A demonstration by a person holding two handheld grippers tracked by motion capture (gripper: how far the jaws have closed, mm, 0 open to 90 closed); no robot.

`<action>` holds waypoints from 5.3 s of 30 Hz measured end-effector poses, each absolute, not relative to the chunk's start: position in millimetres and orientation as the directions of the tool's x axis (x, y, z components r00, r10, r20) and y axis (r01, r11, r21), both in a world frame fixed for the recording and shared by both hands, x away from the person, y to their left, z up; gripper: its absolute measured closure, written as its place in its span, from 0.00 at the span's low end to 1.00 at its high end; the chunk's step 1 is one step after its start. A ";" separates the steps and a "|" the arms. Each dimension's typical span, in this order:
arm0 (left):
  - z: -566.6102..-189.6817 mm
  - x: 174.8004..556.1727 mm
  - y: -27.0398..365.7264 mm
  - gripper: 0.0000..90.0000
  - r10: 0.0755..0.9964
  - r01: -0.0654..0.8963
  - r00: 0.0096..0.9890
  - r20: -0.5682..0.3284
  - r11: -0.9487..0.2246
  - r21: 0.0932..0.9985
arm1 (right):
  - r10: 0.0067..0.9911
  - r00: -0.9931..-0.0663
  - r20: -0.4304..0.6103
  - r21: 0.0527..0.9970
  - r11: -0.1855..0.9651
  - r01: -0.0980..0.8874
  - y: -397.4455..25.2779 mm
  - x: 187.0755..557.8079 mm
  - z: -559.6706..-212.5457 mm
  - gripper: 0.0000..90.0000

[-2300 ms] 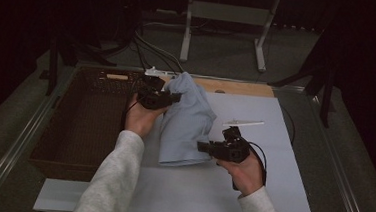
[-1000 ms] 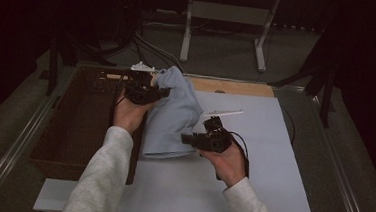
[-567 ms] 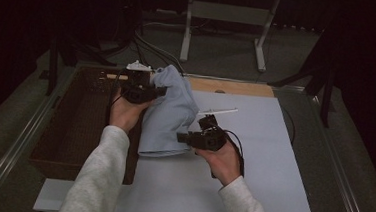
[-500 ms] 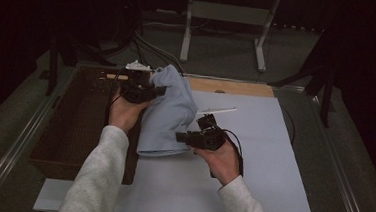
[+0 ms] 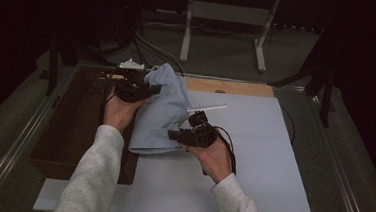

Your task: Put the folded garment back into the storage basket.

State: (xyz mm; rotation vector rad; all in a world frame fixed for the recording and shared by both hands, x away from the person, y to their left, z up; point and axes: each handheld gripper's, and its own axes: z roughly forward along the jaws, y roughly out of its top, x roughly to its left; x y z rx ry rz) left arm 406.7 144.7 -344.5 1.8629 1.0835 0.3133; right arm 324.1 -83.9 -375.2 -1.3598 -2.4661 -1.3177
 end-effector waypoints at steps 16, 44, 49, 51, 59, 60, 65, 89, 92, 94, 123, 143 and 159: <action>-344.4 408.1 158.2 0.94 0.789 0.543 0.577 -0.208 -0.181 0.820 | 0.679 -0.618 0.397 0.655 0.262 0.708 -64.8 329.1 -377.4 0.87; -343.0 409.1 182.4 0.94 0.790 0.522 0.579 -0.203 -0.168 0.836 | 0.680 -0.620 0.392 0.657 0.265 0.706 -31.2 337.0 -381.0 0.87; -342.8 409.6 185.9 0.94 0.791 0.519 0.579 -0.197 -0.171 0.837 | 0.679 -0.620 0.394 0.658 0.262 0.706 -25.9 338.2 -382.2 0.87; -342.6 409.7 186.5 0.94 0.792 0.519 0.578 -0.196 -0.171 0.838 | 0.678 -0.621 0.393 0.659 0.263 0.705 -25.0 338.5 -382.5 0.87; -341.8 410.2 194.6 0.94 0.796 0.517 0.575 -0.190 -0.174 0.838 | 0.675 -0.624 0.393 0.659 0.266 0.703 -15.2 339.4 -381.0 0.87; -341.8 410.3 195.6 0.94 0.797 0.517 0.573 -0.190 -0.172 0.838 | 0.675 -0.627 0.390 0.661 0.269 0.701 -13.6 339.6 -380.9 0.87; -341.3 410.7 199.5 0.94 0.800 0.518 0.569 -0.189 -0.171 0.838 | 0.674 -0.629 0.386 0.661 0.273 0.699 -7.6 341.2 -380.0 0.87; -339.9 410.0 228.5 0.94 0.833 0.521 0.528 -0.164 -0.165 0.837 | 0.670 -0.644 0.369 0.663 0.296 0.688 28.5 346.8 -379.5 0.87; -340.7 409.4 234.1 0.94 0.837 0.522 0.522 -0.164 -0.162 0.837 | 0.668 -0.645 0.371 0.662 0.297 0.688 34.1 346.7 -380.5 0.87; -341.4 408.7 237.4 0.94 0.841 0.525 0.515 -0.167 -0.155 0.837 | 0.666 -0.646 0.372 0.664 0.296 0.687 36.7 346.7 -381.3 0.87; -349.9 399.6 270.8 0.94 0.862 0.528 0.483 -0.155 -0.145 0.837 | 0.649 -0.660 0.379 0.668 0.301 0.680 72.4 339.2 -387.9 0.87; -358.3 393.7 288.1 0.93 0.876 0.539 0.462 -0.137 -0.155 0.828 | 0.647 -0.659 0.384 0.651 0.317 0.690 94.6 336.0 -399.4 0.87; -364.9 390.3 298.8 0.93 0.883 0.550 0.451 -0.129 -0.161 0.820 | 0.652 -0.656 0.380 0.633 0.333 0.698 108.9 334.4 -408.5 0.87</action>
